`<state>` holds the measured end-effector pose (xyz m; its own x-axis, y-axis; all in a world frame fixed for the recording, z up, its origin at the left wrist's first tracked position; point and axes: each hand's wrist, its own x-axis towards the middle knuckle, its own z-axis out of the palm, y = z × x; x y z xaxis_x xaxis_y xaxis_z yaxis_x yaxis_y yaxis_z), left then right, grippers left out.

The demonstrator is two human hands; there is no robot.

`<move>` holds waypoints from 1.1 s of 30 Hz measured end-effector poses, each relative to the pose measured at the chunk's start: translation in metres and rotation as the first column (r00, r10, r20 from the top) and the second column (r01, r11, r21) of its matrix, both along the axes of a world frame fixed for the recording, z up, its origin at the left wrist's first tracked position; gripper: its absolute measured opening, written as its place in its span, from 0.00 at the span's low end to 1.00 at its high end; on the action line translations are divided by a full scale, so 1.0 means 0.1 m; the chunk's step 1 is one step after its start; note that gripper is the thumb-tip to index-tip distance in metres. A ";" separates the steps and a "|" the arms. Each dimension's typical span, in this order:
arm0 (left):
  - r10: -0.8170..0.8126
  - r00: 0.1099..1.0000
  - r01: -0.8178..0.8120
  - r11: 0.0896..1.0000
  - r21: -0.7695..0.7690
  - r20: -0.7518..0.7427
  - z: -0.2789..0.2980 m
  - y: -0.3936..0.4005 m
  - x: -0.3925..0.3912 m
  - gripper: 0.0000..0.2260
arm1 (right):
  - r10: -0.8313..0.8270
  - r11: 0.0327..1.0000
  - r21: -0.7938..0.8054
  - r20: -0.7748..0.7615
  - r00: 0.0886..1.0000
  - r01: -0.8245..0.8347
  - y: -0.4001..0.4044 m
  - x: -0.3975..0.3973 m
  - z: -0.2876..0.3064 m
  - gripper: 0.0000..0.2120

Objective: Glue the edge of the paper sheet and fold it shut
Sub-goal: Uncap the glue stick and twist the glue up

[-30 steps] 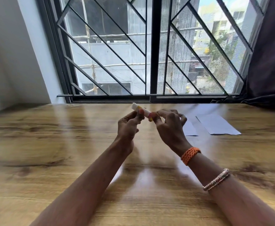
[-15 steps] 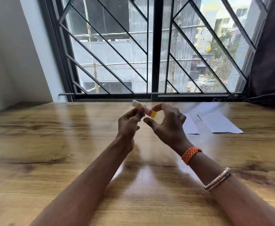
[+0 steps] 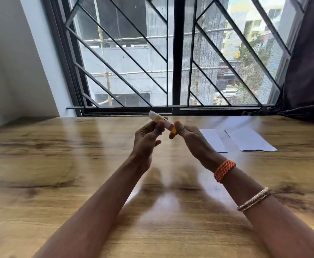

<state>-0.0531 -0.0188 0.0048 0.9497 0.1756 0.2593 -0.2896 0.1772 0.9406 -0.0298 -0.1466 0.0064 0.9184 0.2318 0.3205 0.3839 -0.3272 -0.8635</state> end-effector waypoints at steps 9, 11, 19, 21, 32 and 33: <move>0.028 1.000 -0.028 1.000 -0.001 0.004 -0.01 0.04 0.01 0.06 | -0.140 0.990 0.037 0.184 0.973 0.136 0.01 -0.03 0.01 0.04; 0.016 1.000 -0.016 1.000 0.011 0.004 -0.01 0.03 0.01 0.06 | -0.135 0.991 0.012 0.168 0.977 0.135 -0.01 0.00 0.01 0.04; 0.000 1.000 0.000 1.000 0.000 0.011 0.00 0.03 0.00 0.05 | -0.059 0.998 0.044 0.123 0.991 0.054 0.07 -0.03 -0.03 0.15; 0.004 1.000 -0.004 1.000 -0.002 0.010 -0.01 0.05 0.00 0.05 | -0.099 0.995 0.001 0.206 0.974 0.101 0.07 -0.04 -0.04 0.08; -0.040 0.999 0.040 0.999 -0.021 0.014 -0.01 0.05 0.03 0.06 | -0.229 0.933 -0.145 0.466 0.855 0.329 0.04 0.02 -0.07 0.06; -0.060 0.998 0.061 0.998 -0.024 0.016 -0.02 0.05 0.04 0.07 | -0.201 0.939 -0.154 0.481 0.853 0.308 0.04 0.01 -0.08 0.10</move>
